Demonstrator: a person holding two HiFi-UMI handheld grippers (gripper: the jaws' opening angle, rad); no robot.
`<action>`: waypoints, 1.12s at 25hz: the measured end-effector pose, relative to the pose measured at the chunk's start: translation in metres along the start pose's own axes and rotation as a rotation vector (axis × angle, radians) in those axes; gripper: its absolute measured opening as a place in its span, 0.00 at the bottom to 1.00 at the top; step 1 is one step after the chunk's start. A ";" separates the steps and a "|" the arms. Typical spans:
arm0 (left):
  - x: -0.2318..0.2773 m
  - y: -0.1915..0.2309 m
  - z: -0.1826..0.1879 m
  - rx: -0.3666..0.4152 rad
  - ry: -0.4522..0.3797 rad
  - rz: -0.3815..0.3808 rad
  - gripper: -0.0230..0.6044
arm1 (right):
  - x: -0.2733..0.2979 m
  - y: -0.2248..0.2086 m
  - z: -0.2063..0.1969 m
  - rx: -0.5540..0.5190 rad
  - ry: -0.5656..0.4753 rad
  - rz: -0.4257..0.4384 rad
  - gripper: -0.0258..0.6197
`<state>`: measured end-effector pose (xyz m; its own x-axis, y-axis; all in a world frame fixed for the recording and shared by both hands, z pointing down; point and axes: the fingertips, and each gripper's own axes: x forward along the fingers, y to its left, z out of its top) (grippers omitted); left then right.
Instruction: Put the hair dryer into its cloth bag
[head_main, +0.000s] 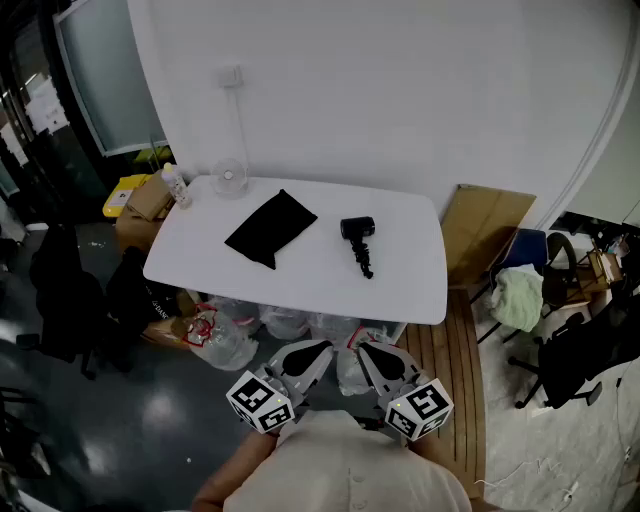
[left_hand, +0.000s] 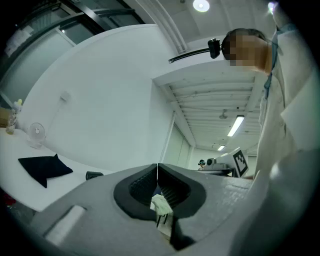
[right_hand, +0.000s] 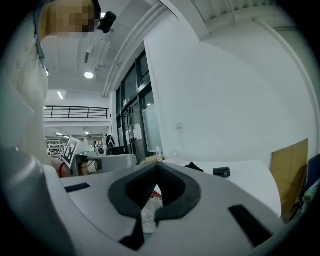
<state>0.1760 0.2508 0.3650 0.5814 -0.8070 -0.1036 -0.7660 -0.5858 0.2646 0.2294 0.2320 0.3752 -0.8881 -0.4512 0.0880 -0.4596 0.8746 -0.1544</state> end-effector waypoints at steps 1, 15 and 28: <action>-0.001 0.000 -0.001 -0.001 0.001 0.001 0.06 | 0.000 0.001 -0.001 -0.001 0.001 0.003 0.06; -0.005 0.006 -0.004 -0.008 0.009 0.015 0.06 | 0.003 0.002 0.001 0.027 -0.027 0.042 0.06; 0.001 0.021 -0.004 -0.012 0.030 0.040 0.06 | 0.014 -0.010 0.001 0.092 -0.033 0.062 0.07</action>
<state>0.1618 0.2377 0.3747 0.5583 -0.8272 -0.0634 -0.7858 -0.5518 0.2793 0.2216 0.2167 0.3769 -0.9140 -0.4034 0.0428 -0.4008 0.8818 -0.2485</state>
